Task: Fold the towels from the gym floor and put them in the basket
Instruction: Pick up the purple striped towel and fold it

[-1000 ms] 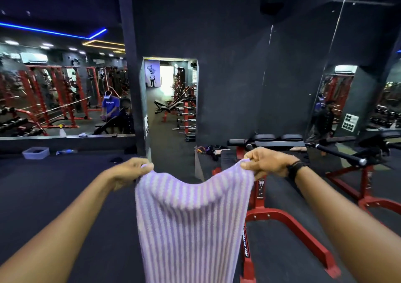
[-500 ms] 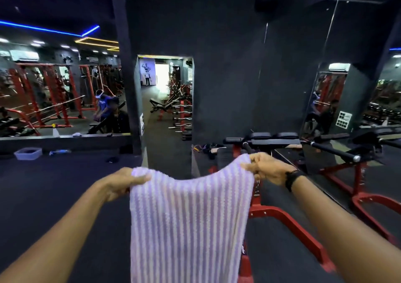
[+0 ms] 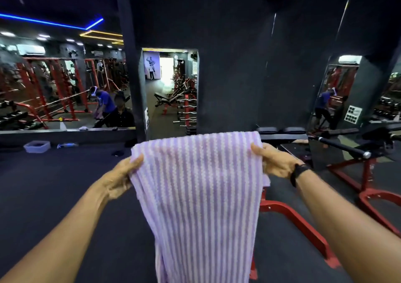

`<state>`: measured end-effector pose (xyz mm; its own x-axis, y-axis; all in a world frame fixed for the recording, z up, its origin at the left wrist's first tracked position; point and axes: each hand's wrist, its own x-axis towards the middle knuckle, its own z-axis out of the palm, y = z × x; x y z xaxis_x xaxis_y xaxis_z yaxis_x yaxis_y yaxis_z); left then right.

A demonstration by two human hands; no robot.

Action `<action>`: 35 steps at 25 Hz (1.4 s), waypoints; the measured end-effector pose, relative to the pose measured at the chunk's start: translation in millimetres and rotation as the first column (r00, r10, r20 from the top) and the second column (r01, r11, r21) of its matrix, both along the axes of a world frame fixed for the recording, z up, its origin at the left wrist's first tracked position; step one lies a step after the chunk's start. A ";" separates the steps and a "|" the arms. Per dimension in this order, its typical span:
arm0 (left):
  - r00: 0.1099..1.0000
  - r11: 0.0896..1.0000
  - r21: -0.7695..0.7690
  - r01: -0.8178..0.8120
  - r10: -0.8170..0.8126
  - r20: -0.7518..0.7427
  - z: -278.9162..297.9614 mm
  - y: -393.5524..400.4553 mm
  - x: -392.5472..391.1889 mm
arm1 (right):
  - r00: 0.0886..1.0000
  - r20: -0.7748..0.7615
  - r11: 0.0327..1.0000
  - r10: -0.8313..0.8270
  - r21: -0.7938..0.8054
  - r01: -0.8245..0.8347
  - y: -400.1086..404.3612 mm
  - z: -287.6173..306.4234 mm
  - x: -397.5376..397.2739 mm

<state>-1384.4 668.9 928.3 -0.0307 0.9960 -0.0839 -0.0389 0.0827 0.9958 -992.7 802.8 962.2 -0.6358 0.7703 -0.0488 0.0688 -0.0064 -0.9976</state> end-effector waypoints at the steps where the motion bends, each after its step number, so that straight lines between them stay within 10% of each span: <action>1: 0.997 0.999 -0.027 0.031 -0.032 -0.069 -7.3 1.8 1.3 | 0.996 0.086 0.999 0.039 0.007 -0.040 -0.7 -7.2 -2.2; 6: 0.948 0.961 -0.249 0.118 -0.184 -0.258 -27.2 -4.6 16.2 | 0.921 0.385 0.998 0.062 -0.039 -0.051 -6.3 -40.7 -3.4; 10: 0.998 0.998 -0.051 -0.022 0.025 0.059 -12.0 6.3 12.7 | 1.000 0.022 0.997 0.022 -0.079 -0.020 5.4 -11.7 8.3; 15: 0.924 0.963 -0.263 0.061 -0.154 -0.351 -28.5 1.2 17.7 | 0.912 0.390 0.991 0.131 -0.091 -0.103 1.8 -48.2 5.6; 21: 0.999 0.997 -0.063 -0.038 0.036 -0.032 -6.5 8.5 11.2 | 0.996 -0.076 0.994 -0.040 -0.108 0.032 -1.4 -18.8 3.1; 25: 0.954 0.961 -0.258 0.100 -0.166 -0.249 -11.9 0.1 15.3 | 0.934 0.353 0.997 0.056 -0.071 -0.033 -9.2 -43.0 -3.9; 31: 0.990 0.986 -0.098 -0.137 0.140 0.023 16.7 4.6 25.4 | 0.993 -0.053 0.991 -0.106 -0.084 0.102 -7.2 -11.0 0.2; 35: 0.965 0.989 -0.040 -0.144 0.131 -0.228 36.8 8.7 31.5 | 0.969 0.204 0.989 -0.142 0.057 0.133 -1.9 -0.5 -7.6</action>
<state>-1352.9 677.6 965.1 -0.1919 0.9747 -0.1149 0.1701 0.1484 0.9742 -1000.3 800.9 961.8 -0.5033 0.8538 -0.1336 0.2751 0.0118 -0.9613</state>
